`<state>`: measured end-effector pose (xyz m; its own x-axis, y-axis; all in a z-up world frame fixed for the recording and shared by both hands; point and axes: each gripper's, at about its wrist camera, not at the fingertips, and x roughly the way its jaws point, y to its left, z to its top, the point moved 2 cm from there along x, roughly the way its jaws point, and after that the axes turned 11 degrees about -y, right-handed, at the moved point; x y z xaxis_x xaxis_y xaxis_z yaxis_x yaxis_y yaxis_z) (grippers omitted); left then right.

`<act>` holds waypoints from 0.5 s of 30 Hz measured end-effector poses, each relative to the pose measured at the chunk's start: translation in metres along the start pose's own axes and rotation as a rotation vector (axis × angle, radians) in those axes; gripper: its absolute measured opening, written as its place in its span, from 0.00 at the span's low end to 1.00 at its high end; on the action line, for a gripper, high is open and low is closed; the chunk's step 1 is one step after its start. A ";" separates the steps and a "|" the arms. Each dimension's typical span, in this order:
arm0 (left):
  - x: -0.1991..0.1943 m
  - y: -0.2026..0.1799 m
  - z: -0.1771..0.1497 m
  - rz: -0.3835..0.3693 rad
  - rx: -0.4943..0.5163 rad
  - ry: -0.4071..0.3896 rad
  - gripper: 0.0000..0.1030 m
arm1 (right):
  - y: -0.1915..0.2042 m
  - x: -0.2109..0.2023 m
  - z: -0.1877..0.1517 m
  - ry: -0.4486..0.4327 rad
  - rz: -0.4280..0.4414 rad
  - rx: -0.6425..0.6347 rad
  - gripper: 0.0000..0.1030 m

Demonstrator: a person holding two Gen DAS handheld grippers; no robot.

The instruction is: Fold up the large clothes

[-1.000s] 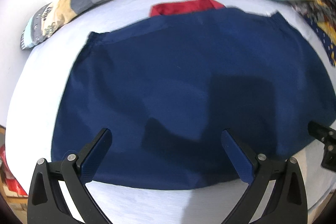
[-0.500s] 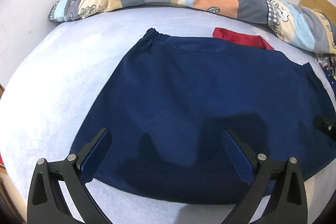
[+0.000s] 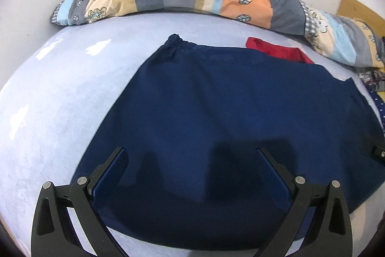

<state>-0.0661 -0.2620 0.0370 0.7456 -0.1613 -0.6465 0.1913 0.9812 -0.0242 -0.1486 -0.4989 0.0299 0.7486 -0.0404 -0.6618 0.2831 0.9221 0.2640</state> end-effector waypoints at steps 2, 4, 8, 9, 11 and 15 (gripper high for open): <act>-0.006 -0.005 0.003 -0.011 0.039 -0.019 1.00 | 0.000 -0.005 0.003 -0.020 -0.001 -0.007 0.92; -0.013 -0.010 0.009 -0.021 0.091 -0.050 1.00 | -0.002 -0.013 0.009 -0.053 0.005 -0.013 0.92; -0.029 -0.017 0.024 -0.058 0.121 -0.063 1.00 | -0.006 -0.028 0.022 -0.114 -0.021 -0.015 0.92; -0.033 -0.017 0.026 -0.054 0.125 -0.059 1.00 | -0.006 -0.035 0.025 -0.132 -0.016 -0.015 0.92; -0.040 -0.016 0.029 -0.051 0.136 -0.041 1.00 | -0.008 -0.048 0.030 -0.155 0.001 -0.001 0.92; -0.065 0.002 0.031 -0.044 0.040 -0.017 1.00 | -0.022 -0.085 0.037 -0.191 0.038 0.071 0.93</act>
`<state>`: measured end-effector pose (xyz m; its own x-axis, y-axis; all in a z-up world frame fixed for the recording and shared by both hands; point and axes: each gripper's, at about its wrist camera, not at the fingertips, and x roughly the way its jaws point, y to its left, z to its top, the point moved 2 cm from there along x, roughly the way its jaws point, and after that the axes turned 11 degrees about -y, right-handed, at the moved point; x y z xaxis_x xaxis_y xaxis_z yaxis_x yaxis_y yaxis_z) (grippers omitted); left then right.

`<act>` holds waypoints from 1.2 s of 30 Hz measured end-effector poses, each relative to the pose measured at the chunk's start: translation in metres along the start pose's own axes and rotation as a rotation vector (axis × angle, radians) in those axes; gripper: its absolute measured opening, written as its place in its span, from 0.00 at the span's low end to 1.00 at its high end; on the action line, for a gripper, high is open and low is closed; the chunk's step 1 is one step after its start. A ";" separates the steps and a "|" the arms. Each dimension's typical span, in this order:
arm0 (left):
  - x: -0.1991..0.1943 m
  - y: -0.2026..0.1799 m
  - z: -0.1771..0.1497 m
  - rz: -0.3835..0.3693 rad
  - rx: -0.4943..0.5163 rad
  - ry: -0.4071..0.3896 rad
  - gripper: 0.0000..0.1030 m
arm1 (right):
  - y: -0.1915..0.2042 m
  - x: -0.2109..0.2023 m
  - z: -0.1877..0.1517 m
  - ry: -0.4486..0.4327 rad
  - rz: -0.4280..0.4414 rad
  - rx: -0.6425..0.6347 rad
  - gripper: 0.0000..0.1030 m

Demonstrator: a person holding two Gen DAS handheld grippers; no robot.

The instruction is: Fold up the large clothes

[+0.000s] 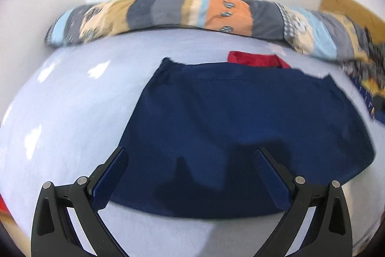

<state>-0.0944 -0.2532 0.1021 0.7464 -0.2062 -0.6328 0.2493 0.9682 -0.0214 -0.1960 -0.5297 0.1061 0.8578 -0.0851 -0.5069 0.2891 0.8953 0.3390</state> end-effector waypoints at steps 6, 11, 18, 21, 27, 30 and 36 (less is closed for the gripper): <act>-0.024 0.036 -0.008 -0.108 -0.279 0.052 1.00 | -0.076 -0.041 -0.001 0.003 0.068 0.284 0.93; -0.044 0.040 -0.002 -0.058 -0.248 -0.008 1.00 | -0.163 -0.065 -0.019 0.021 0.129 0.493 0.93; -0.030 0.036 -0.007 -0.147 -0.335 0.049 1.00 | -0.221 -0.054 -0.050 0.091 0.107 0.671 0.93; -0.028 0.029 -0.005 -0.131 -0.298 0.044 1.00 | -0.228 -0.043 -0.059 0.125 0.093 0.726 0.92; -0.023 0.011 -0.002 -0.132 -0.238 0.037 1.00 | -0.230 -0.019 -0.081 0.188 0.070 0.809 0.72; -0.018 0.000 -0.002 -0.140 -0.216 0.044 1.00 | -0.226 -0.002 -0.087 0.218 0.053 0.806 0.68; -0.008 -0.017 -0.002 -0.145 -0.163 0.058 1.00 | -0.223 0.047 -0.074 0.218 0.127 0.783 0.63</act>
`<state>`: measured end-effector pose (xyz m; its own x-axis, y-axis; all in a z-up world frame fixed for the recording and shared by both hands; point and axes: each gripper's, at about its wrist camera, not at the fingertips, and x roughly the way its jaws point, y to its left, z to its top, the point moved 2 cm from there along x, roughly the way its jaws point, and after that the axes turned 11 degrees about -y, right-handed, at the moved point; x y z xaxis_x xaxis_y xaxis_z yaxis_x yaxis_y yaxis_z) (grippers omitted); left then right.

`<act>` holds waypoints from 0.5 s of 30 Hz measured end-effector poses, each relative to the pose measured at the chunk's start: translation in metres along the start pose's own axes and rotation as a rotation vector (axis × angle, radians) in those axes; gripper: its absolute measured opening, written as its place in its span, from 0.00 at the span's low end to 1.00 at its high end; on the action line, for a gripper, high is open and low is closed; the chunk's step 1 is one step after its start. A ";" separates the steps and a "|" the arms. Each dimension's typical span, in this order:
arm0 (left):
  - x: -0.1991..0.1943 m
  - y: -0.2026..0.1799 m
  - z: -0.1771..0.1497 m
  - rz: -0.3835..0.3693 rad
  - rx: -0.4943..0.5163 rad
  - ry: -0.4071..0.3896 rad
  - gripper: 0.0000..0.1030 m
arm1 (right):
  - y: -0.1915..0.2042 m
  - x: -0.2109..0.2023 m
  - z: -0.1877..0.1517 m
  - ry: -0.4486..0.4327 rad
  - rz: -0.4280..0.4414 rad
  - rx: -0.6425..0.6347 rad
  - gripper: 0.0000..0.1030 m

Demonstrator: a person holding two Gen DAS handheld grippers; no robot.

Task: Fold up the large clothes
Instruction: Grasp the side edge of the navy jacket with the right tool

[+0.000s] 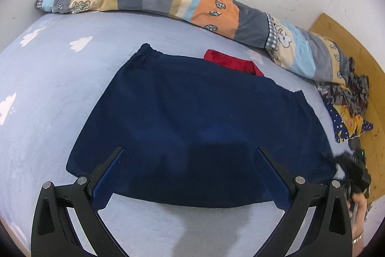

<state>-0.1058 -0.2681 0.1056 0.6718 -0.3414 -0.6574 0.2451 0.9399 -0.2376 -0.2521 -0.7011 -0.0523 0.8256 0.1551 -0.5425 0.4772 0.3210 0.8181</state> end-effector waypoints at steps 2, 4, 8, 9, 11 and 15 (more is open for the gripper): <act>0.004 -0.002 0.000 -0.003 -0.001 0.006 1.00 | 0.008 0.015 0.009 -0.009 0.007 -0.045 0.63; 0.011 -0.003 -0.001 -0.003 0.006 0.015 1.00 | 0.016 0.028 0.013 0.003 0.042 -0.083 0.63; 0.026 -0.003 -0.003 0.038 0.026 0.039 1.00 | 0.027 0.038 0.008 0.029 0.025 -0.206 0.61; 0.028 -0.003 -0.003 0.039 0.021 0.041 1.00 | 0.028 0.038 0.007 0.027 0.015 -0.220 0.57; 0.033 -0.006 -0.003 0.035 0.013 0.046 1.00 | 0.029 0.035 0.003 0.003 -0.013 -0.281 0.53; 0.044 -0.019 -0.008 0.047 0.042 0.058 1.00 | 0.023 0.034 0.005 0.015 0.027 -0.230 0.66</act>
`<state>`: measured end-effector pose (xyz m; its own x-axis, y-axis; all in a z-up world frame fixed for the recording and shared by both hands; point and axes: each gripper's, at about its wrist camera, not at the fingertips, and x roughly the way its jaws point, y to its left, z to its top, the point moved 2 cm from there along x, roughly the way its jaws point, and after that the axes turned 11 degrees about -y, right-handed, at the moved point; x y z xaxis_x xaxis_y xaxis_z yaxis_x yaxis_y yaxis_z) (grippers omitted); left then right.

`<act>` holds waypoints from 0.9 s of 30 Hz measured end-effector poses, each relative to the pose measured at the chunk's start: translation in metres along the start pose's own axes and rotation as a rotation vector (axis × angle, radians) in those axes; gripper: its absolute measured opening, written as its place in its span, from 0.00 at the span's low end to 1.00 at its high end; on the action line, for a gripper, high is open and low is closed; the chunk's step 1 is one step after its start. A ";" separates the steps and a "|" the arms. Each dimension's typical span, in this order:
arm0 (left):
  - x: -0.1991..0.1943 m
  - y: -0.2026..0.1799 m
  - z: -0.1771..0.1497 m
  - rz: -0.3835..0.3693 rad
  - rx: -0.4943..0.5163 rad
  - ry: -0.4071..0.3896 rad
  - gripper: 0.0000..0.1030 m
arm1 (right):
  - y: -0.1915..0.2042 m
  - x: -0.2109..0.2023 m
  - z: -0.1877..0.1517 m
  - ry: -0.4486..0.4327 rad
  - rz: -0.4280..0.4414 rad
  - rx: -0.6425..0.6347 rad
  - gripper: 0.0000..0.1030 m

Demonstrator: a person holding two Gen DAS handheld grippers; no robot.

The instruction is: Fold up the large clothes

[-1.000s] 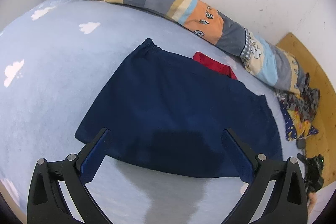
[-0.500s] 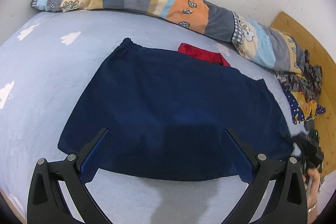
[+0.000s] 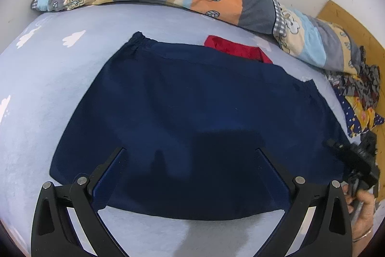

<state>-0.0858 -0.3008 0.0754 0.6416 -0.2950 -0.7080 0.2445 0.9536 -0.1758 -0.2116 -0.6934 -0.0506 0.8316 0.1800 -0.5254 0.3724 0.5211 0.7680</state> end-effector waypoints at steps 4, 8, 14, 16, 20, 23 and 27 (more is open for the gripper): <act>0.006 -0.011 -0.005 0.001 0.033 0.013 1.00 | -0.001 0.000 0.002 0.021 0.030 0.029 0.66; 0.010 -0.019 -0.009 0.019 0.078 0.017 1.00 | 0.010 0.003 -0.003 0.019 -0.029 -0.052 0.41; 0.016 -0.019 -0.010 0.058 0.118 0.003 1.00 | 0.028 -0.015 0.007 -0.047 0.019 -0.034 0.10; 0.021 -0.017 -0.009 0.066 0.098 -0.020 1.00 | 0.045 -0.027 0.008 -0.073 0.046 -0.052 0.10; 0.035 -0.019 -0.003 0.094 0.056 -0.089 1.00 | 0.073 -0.041 0.004 -0.100 0.092 -0.082 0.10; 0.055 -0.017 -0.003 0.200 0.064 -0.097 0.94 | 0.088 -0.049 -0.001 -0.106 0.108 -0.107 0.10; 0.090 -0.030 -0.023 0.313 0.231 -0.064 0.95 | 0.102 -0.057 -0.004 -0.109 0.138 -0.124 0.10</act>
<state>-0.0521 -0.3543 0.0007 0.7536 -0.0023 -0.6573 0.1822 0.9616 0.2055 -0.2225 -0.6474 0.0562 0.9136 0.1686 -0.3701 0.2039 0.5975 0.7755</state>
